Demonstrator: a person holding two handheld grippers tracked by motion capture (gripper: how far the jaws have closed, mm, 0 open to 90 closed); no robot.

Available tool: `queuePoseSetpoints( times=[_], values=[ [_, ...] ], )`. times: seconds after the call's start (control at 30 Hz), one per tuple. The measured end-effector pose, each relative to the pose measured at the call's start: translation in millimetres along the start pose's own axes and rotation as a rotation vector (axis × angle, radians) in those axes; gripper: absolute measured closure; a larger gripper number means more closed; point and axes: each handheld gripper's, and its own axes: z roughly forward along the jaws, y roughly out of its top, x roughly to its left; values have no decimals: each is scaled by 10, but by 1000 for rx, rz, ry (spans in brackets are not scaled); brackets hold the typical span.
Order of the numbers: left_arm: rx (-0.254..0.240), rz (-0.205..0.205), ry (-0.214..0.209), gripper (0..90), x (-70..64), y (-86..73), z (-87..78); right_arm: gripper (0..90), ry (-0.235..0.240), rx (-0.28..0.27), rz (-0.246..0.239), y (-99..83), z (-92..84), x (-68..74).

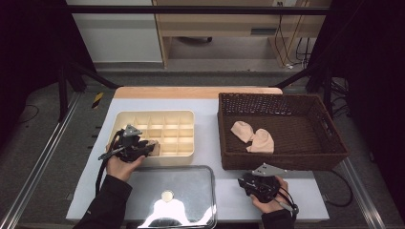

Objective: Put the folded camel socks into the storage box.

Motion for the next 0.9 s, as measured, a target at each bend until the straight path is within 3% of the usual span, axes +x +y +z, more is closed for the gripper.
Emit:
queuePoseSetpoints(
  times=[0.13, 0.3, 0.5, 0.63, 0.7, 0.77, 0.83, 0.9],
  values=[
    [14, 8, 1, 679, -4, -22, 42, 734, 2, 2, -10, 4, 10, 10],
    [75, 32, -8, 678, -2, -39, 123, 739, 2, 6, -12, 5, 22, 21],
    [86, 10, -31, 672, 26, -33, 139, 739, 4, 8, -18, 3, 30, 19],
    [81, 13, -29, 654, 26, -35, 133, 732, 5, 8, -18, 7, 32, 26],
    [87, 4, -39, 603, 37, -39, 125, 719, 5, 4, -16, 9, 29, 24],
    [71, -7, -32, 565, 46, -39, 96, 699, 3, -4, -14, 11, 23, 24],
    [46, -29, -53, 498, 59, -28, 34, 685, 0, -8, -11, 15, 18, 29],
    [14, -17, -30, 472, 49, -29, -29, 674, -1, -14, -17, 19, 12, 33]
  ],
)
